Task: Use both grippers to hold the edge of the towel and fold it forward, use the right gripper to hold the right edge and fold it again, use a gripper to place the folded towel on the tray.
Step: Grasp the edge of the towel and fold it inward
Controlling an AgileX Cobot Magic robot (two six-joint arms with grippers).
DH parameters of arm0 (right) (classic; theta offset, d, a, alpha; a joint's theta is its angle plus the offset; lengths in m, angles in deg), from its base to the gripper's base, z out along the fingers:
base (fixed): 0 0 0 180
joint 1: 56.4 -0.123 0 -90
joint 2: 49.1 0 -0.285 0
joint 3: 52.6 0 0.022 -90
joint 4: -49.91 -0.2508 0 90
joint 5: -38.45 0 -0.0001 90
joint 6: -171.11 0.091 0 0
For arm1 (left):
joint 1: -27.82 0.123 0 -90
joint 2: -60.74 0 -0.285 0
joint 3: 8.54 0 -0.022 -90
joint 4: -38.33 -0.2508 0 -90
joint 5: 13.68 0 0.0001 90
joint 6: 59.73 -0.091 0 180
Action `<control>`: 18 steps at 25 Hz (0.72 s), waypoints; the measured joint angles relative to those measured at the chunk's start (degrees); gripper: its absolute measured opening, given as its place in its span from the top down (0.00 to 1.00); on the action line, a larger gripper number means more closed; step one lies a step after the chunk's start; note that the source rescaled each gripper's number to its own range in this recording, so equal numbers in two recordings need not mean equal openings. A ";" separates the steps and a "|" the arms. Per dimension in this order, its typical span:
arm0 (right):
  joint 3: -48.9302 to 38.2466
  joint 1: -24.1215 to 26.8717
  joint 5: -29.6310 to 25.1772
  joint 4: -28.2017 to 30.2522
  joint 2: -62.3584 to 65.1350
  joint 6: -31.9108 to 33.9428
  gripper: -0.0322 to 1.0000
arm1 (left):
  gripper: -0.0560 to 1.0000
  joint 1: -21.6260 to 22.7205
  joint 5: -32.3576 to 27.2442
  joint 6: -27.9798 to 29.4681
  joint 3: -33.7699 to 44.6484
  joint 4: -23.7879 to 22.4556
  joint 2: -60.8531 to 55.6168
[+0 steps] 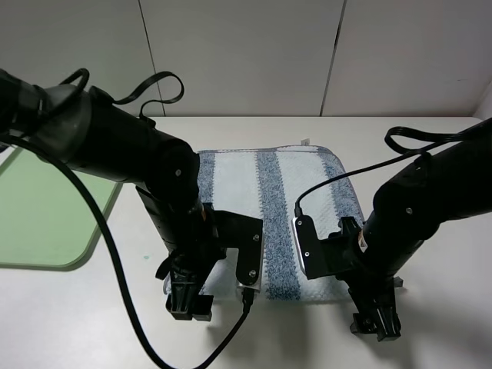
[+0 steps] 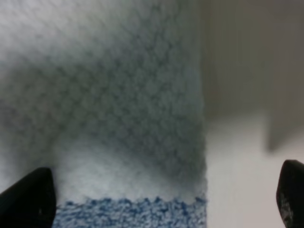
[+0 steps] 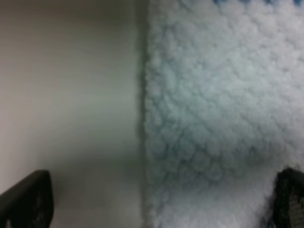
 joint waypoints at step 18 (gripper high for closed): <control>0.00 0.00 0.80 -0.37 0.00 0.00 0.11 | 0.58 0.00 2.99 0.04 -0.04 -0.55 1.54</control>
